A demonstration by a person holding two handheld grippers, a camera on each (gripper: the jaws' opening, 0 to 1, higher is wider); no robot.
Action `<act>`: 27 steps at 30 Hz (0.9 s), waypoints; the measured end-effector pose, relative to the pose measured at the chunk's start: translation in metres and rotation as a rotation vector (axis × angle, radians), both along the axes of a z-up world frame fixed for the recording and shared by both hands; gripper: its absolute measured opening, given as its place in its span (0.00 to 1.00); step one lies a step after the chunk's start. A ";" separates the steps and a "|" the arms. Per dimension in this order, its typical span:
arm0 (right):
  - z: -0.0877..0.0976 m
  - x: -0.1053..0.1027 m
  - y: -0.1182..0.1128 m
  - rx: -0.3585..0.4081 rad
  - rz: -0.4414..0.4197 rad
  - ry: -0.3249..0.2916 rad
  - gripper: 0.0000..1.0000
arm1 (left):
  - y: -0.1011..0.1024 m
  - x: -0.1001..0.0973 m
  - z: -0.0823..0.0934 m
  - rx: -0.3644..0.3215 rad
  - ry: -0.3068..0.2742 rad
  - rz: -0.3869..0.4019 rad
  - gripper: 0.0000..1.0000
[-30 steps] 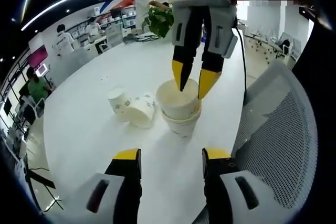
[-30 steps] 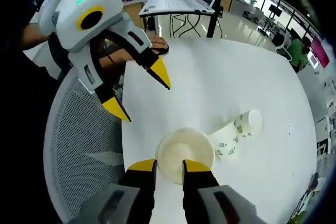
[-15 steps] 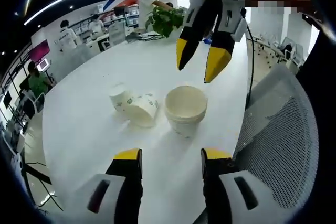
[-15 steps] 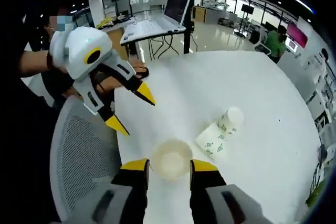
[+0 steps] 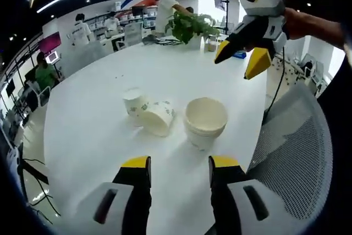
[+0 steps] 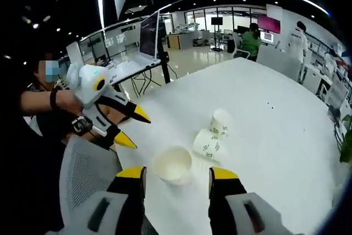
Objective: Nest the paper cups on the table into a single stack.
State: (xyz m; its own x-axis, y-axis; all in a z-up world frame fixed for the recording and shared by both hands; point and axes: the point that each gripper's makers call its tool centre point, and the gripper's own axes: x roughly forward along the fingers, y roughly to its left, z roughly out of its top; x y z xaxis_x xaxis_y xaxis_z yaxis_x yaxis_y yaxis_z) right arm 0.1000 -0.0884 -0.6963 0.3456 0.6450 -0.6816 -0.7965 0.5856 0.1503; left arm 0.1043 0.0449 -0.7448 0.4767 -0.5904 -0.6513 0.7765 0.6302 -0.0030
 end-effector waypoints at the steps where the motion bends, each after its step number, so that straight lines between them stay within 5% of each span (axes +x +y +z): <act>1: -0.001 -0.001 -0.003 -0.001 -0.009 0.000 0.47 | 0.000 0.000 0.000 0.000 0.001 -0.001 0.40; 17: -0.010 -0.024 -0.037 -0.001 -0.115 -0.004 0.65 | -0.001 0.007 -0.002 -0.018 0.027 -0.016 0.42; 27: -0.017 -0.040 -0.054 0.006 -0.193 -0.004 0.74 | -0.007 0.028 0.000 -0.091 0.078 0.004 0.43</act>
